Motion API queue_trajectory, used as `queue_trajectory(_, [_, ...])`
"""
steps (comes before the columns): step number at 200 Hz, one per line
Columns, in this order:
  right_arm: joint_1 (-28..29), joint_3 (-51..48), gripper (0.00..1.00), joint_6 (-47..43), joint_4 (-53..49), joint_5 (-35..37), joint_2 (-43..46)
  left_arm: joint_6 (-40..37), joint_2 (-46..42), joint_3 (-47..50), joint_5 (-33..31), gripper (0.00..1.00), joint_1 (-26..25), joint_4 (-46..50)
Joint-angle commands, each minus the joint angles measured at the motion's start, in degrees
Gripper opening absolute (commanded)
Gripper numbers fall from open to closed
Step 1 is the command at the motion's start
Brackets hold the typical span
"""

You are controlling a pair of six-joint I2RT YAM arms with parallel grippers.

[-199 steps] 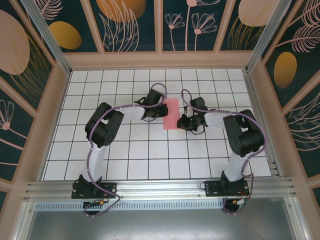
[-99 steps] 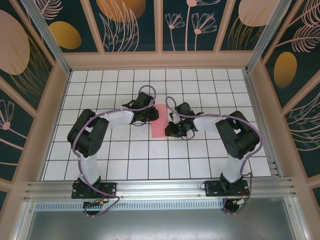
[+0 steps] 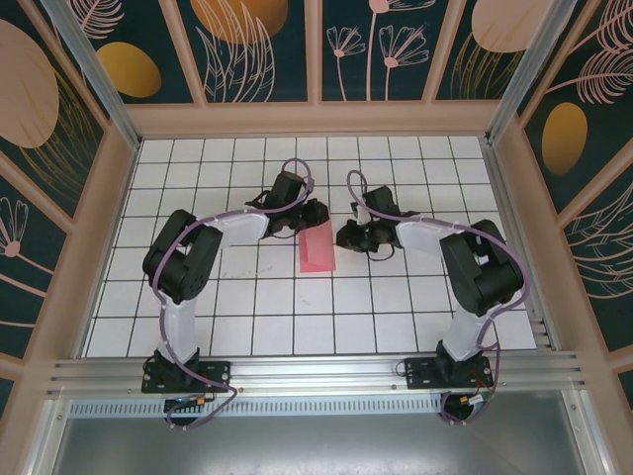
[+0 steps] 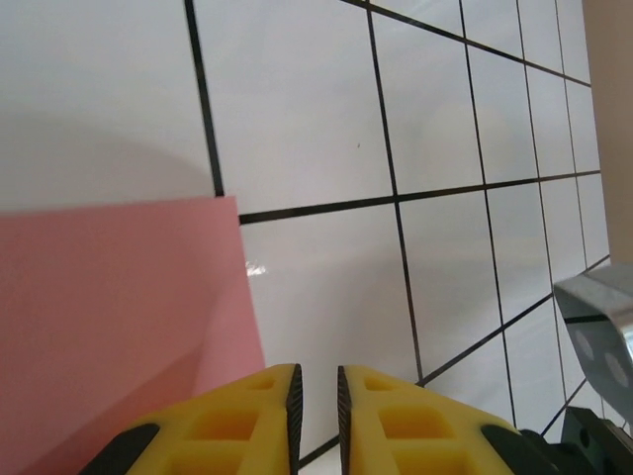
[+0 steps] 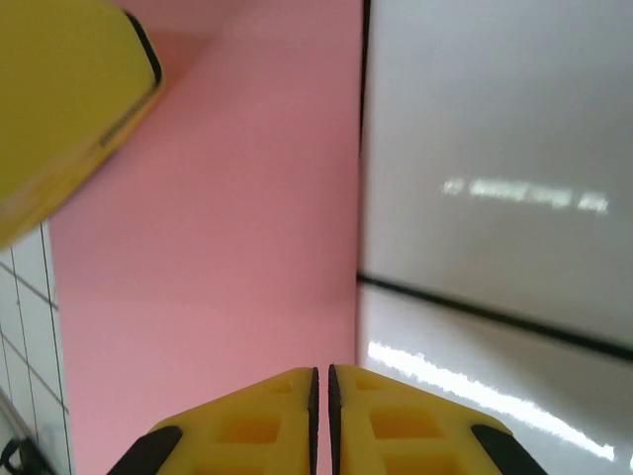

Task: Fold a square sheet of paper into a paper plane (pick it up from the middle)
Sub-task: Fold the square sheet of paper in half at the center of the table.

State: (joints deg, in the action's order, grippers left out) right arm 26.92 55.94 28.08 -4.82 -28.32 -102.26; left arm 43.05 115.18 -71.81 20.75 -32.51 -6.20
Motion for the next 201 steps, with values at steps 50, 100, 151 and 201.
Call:
queue_trajectory(50, [0.3,5.6,0.15,0.5,3.3,-4.1,-8.0,-0.4,5.7,-6.3,0.1,0.14,0.6,2.8])
queue_trajectory(100, [0.2,5.6,0.14,0.0,3.7,-5.5,-9.5,-0.4,7.6,-7.8,-0.6,0.11,0.7,3.6])
queue_trajectory(151, [0.3,4.4,0.13,0.2,5.4,-6.9,-7.6,-0.4,8.7,-7.6,-0.7,0.1,0.8,3.8])
queue_trajectory(201, [0.8,4.6,0.13,0.2,4.8,-6.5,-9.8,-0.5,8.7,-7.5,-0.5,0.1,0.8,3.6])
